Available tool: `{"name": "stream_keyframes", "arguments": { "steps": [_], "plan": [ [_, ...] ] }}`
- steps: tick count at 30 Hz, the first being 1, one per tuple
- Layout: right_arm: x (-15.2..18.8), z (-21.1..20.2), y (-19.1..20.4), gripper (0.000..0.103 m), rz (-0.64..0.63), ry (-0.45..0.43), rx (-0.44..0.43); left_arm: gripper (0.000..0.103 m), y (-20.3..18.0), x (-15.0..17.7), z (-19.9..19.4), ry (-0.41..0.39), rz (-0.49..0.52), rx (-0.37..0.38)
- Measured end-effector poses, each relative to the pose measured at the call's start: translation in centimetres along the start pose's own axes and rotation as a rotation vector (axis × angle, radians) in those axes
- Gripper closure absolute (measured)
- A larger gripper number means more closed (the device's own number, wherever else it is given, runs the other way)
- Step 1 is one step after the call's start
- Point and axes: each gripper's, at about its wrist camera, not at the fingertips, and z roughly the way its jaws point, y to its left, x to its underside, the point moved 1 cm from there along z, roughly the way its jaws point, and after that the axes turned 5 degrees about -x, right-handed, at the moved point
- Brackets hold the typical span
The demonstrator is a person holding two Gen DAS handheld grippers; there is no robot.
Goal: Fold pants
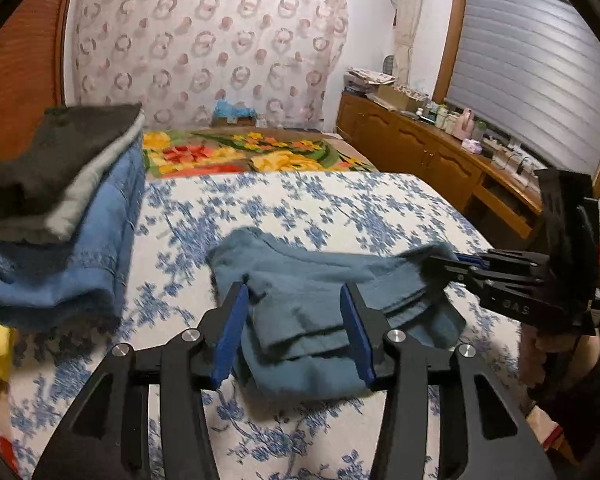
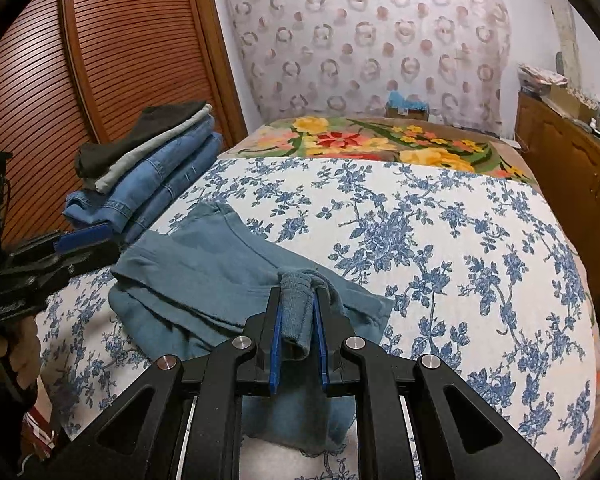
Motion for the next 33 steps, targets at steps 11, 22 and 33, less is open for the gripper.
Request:
{"name": "stream_keyframes", "arguments": {
  "steps": [11,22,33],
  "plan": [
    [0.1,-1.0,0.4,0.076,-0.047,-0.017,0.051,0.050,0.8,3.2,0.9,0.081,0.024,-0.040],
    [4.6,-3.4,-0.5,0.069,-0.023,0.075,-0.014,0.058,1.3,4.4,2.1,0.132,0.021,-0.019],
    [5.7,-1.1,-0.5,0.086,-0.041,0.137,0.009,0.092,0.6,4.3,1.7,0.112,0.050,-0.012]
  ]
}}
